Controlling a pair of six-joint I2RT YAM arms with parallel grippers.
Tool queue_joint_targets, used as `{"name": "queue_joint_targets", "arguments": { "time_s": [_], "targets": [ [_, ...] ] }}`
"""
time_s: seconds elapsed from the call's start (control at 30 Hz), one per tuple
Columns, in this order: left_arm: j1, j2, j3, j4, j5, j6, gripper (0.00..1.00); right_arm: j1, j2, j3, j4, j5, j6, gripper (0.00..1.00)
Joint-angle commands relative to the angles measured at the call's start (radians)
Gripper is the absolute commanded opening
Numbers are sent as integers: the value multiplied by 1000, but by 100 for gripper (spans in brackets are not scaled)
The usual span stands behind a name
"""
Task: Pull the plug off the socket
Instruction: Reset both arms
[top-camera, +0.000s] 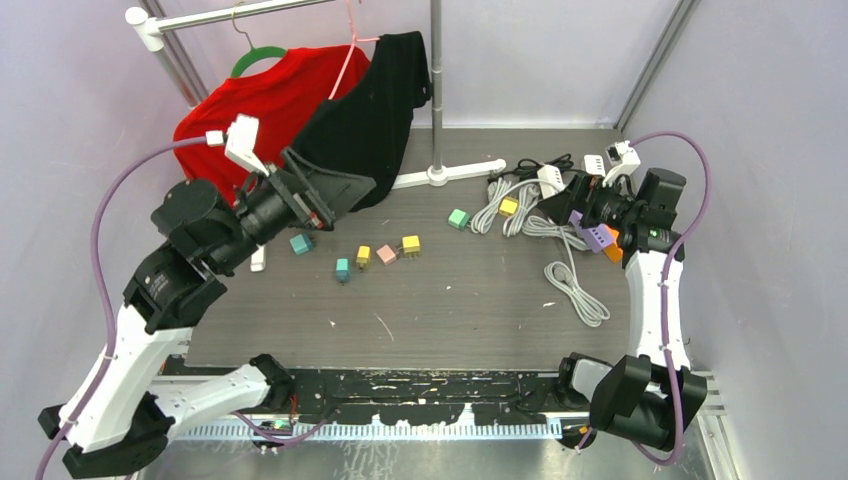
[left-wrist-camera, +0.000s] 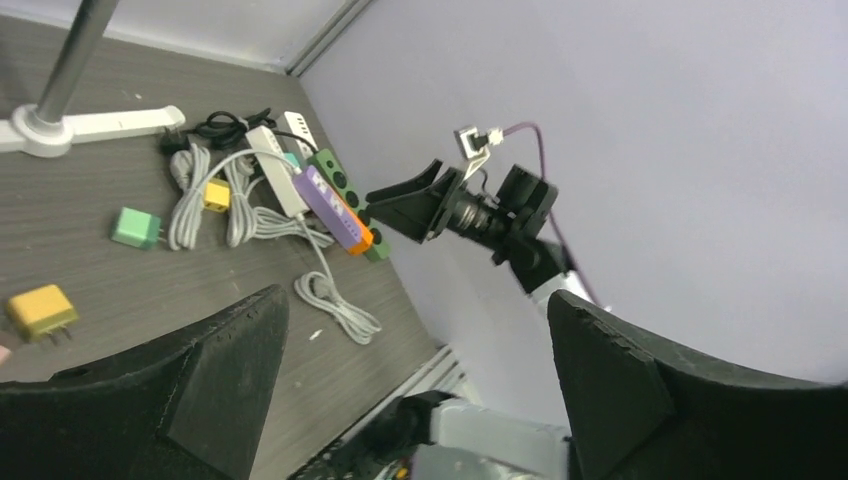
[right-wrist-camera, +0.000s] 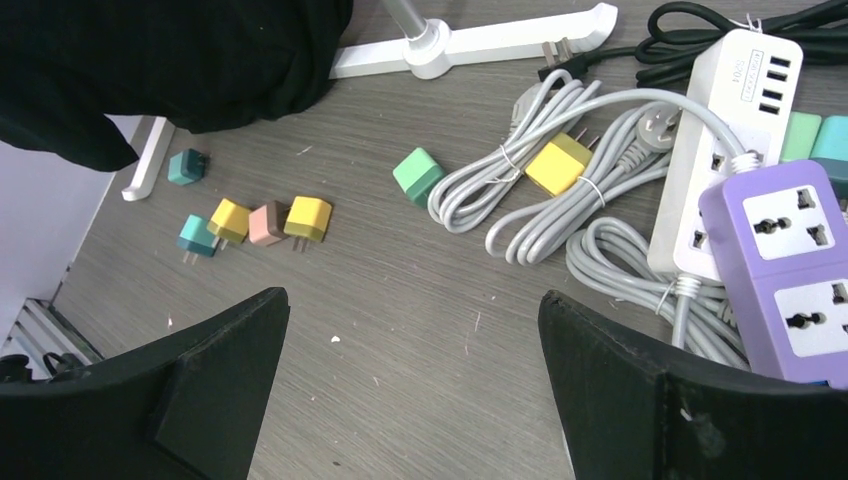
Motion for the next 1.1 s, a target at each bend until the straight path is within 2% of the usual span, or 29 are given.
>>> {"name": "queue_joint_targets", "arguments": {
  "time_s": [0.0, 0.13, 0.23, 0.3, 0.47, 0.57, 0.67, 0.77, 1.07],
  "targets": [
    [-3, -125, -177, 224, 80, 233, 99, -6, -55, 89, -65, 46, -65, 100],
    [-1, -193, -318, 206, 79, 390, 99, -6, -63, 203, -149, 222, -65, 100],
    [4, -216, -391, 158, 84, 433, 99, -6, -56, 311, -207, 345, -34, 100],
    [9, -238, -430, 128, 93, 424, 100, -6, -49, 386, -258, 333, -21, 100],
    [10, -320, -511, 115, 61, 386, 99, -5, -40, 562, -405, 128, -68, 100],
    [10, -353, -491, 84, 53, 370, 100, -6, -52, 635, -417, 77, 13, 100],
    [9, -360, -419, 15, 43, 377, 99, -5, -63, 678, -393, 100, 188, 100],
    [10, -363, -349, -34, 41, 397, 99, -5, -73, 724, -403, 123, 270, 100],
    [10, -369, -273, -101, 31, 437, 99, -5, -87, 793, -436, 139, 279, 100]
  ]
}}
